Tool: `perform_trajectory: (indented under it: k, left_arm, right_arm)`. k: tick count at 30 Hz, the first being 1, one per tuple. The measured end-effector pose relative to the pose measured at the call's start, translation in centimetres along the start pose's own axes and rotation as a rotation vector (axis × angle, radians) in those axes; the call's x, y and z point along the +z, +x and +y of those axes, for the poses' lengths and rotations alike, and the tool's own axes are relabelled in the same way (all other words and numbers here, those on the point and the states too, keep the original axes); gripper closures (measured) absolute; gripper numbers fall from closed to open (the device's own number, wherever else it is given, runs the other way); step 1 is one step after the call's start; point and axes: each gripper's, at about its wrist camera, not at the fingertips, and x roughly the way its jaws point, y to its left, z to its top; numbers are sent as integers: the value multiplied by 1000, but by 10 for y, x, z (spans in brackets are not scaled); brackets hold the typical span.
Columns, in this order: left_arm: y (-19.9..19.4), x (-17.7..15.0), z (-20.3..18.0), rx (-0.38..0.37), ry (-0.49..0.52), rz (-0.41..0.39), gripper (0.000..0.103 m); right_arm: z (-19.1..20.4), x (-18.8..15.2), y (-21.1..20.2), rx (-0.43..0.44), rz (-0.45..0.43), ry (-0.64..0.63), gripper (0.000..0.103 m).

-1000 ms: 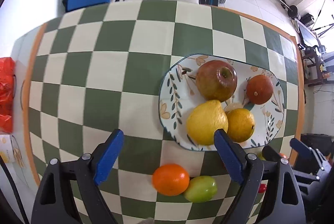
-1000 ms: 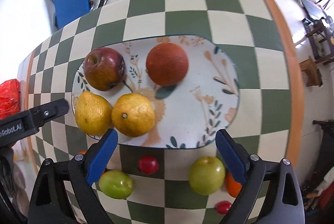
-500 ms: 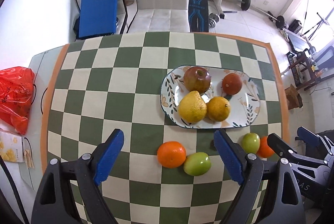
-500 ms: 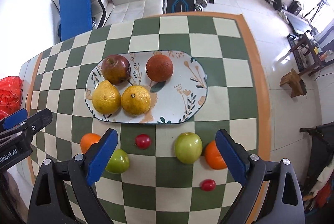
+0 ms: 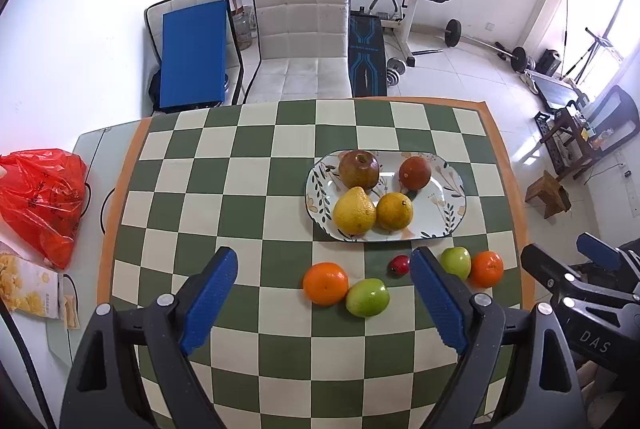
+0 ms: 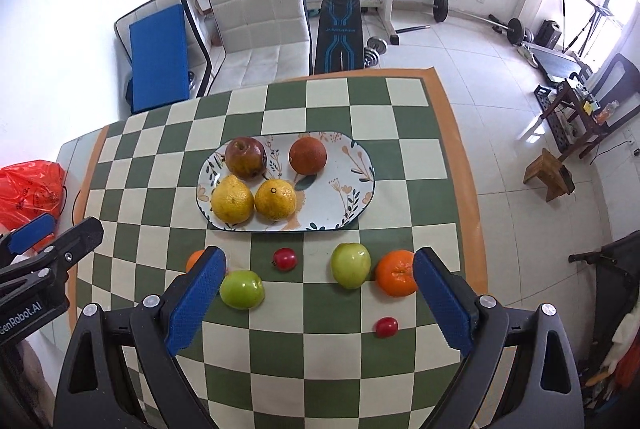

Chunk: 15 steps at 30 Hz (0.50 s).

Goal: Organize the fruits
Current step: 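Move both grippers back toward the remaining fruits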

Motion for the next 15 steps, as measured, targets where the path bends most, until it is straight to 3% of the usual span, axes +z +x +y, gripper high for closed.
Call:
perform_trajectory:
  k: [13, 14, 15]
  left_arm:
    - [-8, -6, -1, 0, 14, -13, 15]
    - [-5, -6, 0, 19, 22, -11, 14]
    - [3, -5, 2, 56, 35, 0, 2]
  right_arm:
    - [-2, -14, -39, 7, -55, 46, 6]
    - [-3, -15, -38, 17, -52, 53, 6]
    - [-3, -15, -35, 26, -46, 61, 6]
